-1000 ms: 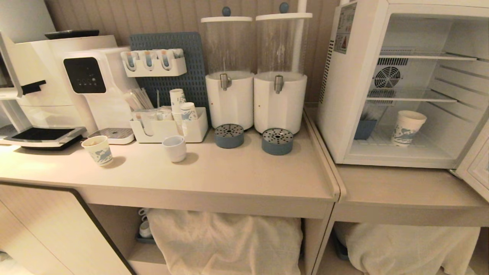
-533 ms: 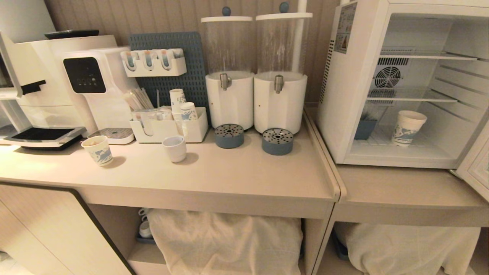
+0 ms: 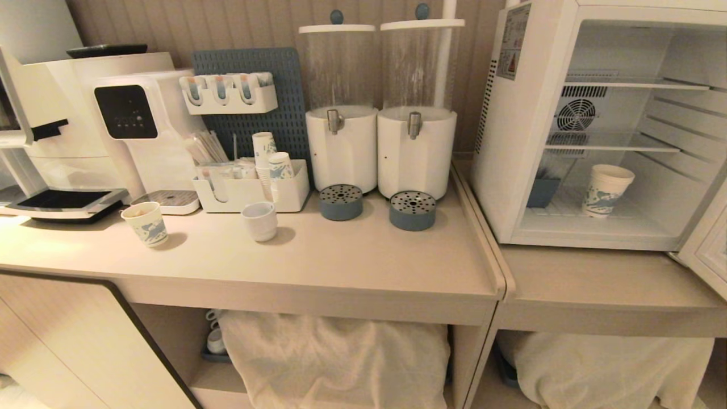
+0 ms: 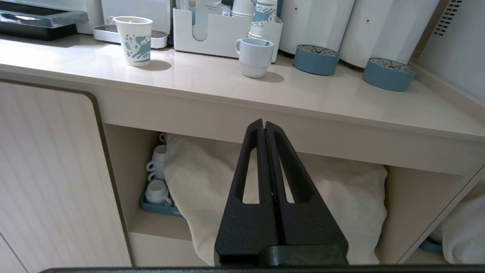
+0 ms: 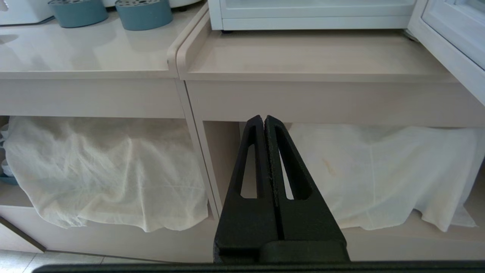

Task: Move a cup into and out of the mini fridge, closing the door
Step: Close the freezer door

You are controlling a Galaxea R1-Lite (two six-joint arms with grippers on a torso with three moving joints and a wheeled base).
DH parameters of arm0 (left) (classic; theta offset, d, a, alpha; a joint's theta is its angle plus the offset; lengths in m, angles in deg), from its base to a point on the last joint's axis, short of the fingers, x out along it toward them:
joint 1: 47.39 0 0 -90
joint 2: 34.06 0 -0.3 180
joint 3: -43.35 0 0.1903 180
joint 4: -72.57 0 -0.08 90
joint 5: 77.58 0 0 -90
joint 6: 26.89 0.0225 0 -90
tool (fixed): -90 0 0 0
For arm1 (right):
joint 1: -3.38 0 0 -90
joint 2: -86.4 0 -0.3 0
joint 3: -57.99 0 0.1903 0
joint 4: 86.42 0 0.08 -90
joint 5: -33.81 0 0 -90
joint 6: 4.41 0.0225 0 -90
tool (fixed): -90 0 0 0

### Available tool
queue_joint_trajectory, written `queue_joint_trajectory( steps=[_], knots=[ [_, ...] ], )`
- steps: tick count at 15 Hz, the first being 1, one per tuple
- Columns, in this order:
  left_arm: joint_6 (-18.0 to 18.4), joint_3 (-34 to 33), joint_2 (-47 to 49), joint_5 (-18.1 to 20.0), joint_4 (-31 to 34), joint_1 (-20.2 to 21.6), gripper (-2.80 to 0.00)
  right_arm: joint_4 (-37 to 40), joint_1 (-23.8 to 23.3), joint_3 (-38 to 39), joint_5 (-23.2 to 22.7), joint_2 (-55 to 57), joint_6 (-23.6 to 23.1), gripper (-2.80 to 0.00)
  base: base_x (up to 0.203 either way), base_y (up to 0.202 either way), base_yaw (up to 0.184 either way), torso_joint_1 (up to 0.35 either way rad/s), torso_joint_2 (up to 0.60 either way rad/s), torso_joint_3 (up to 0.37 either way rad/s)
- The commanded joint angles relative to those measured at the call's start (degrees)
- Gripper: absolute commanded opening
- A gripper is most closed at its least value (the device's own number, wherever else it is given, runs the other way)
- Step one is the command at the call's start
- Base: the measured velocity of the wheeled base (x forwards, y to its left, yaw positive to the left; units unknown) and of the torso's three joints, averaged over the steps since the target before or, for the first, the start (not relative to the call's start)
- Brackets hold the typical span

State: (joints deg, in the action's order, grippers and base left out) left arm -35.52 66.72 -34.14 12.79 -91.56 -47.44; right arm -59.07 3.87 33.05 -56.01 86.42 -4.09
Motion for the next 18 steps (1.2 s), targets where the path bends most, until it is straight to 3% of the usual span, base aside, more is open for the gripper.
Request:
queue_joint_trajectory(
  steps=[1, 6, 12, 18],
  knots=[
    [-0.1, -2.3, -0.2, 0.0, -0.1, 0.0, -2.80, 0.1, 0.0, 0.0, 0.0, 0.2, 0.0, -2.80, 0.000, 0.000, 0.000, 0.000, 0.00, 0.000],
    [0.8, -2.3, -0.2, 0.0, -0.1, 0.0, -2.80, 0.1, 0.0, 0.0, 0.0, 0.2, 0.0, -2.80, 0.000, 0.000, 0.000, 0.000, 0.00, 0.000],
    [0.4, -2.3, -0.2, 0.0, 0.1, 0.0, -2.80, 0.1, 0.0, 0.0, 0.0, 0.2, 0.0, -2.80, -0.173, 0.000, -0.001, 0.002, 0.00, 0.003],
    [0.6, -2.3, -0.2, 0.0, 0.1, 0.0, -2.80, 0.2, 0.0, 0.0, -0.1, 0.2, -0.1, -2.80, -0.010, 0.000, 0.000, 0.000, 0.00, 0.001]
  ],
)
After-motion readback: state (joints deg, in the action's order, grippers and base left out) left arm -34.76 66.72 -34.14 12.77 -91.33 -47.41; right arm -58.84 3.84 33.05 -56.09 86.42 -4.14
